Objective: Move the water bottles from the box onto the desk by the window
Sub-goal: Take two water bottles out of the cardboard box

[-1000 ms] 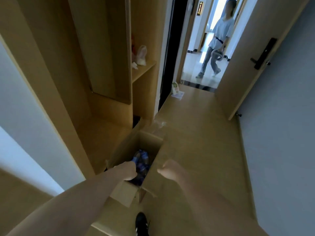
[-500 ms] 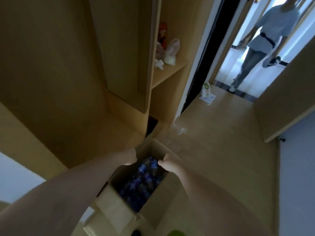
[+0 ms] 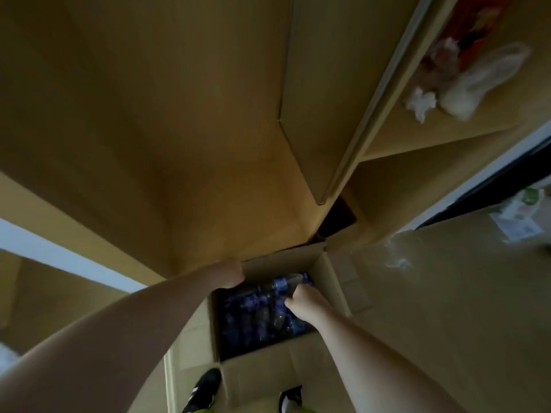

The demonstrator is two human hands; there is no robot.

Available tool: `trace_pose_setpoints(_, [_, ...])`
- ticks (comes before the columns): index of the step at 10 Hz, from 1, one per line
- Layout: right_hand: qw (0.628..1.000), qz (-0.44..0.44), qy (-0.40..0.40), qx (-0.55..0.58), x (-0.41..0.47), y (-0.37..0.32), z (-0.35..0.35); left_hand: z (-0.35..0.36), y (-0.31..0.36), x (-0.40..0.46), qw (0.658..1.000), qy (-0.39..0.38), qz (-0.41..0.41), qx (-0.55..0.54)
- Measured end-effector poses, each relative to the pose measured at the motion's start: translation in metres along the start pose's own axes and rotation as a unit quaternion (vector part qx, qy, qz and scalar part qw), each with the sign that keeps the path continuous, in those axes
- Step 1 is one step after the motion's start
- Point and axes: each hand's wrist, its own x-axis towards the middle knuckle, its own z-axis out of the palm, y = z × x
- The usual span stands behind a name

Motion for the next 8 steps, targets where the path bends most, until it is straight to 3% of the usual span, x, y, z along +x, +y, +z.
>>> trace_pose_setpoints(1, [0.999,-0.023,-0.008,-0.047,0.026,0.022,-0.006,0.022,0.004,0.026,0.999,0.010,-0.029,-0.023])
trace_pose_setpoints(3, [0.976,-0.103,-0.034,-0.189,0.111,0.034,0.020,0.091,-0.004,0.112,0.979,-0.016,-0.086,-0.186])
trace_pose_setpoints(4, [0.967,-0.153,-0.020,-0.203,0.180,0.035,0.057,0.140,-0.030,0.168,0.961,0.015,-0.101,-0.258])
trace_pose_setpoints(6, [0.972,-0.183,-0.021,-0.147,0.294,0.078,0.167,0.248,-0.092,0.249,0.888,0.025,-0.189,-0.418])
trace_pose_setpoints(8, [0.972,-0.173,-0.029,-0.153,0.381,0.117,0.237,0.315,-0.149,0.331,0.869,0.049,-0.224,-0.439])
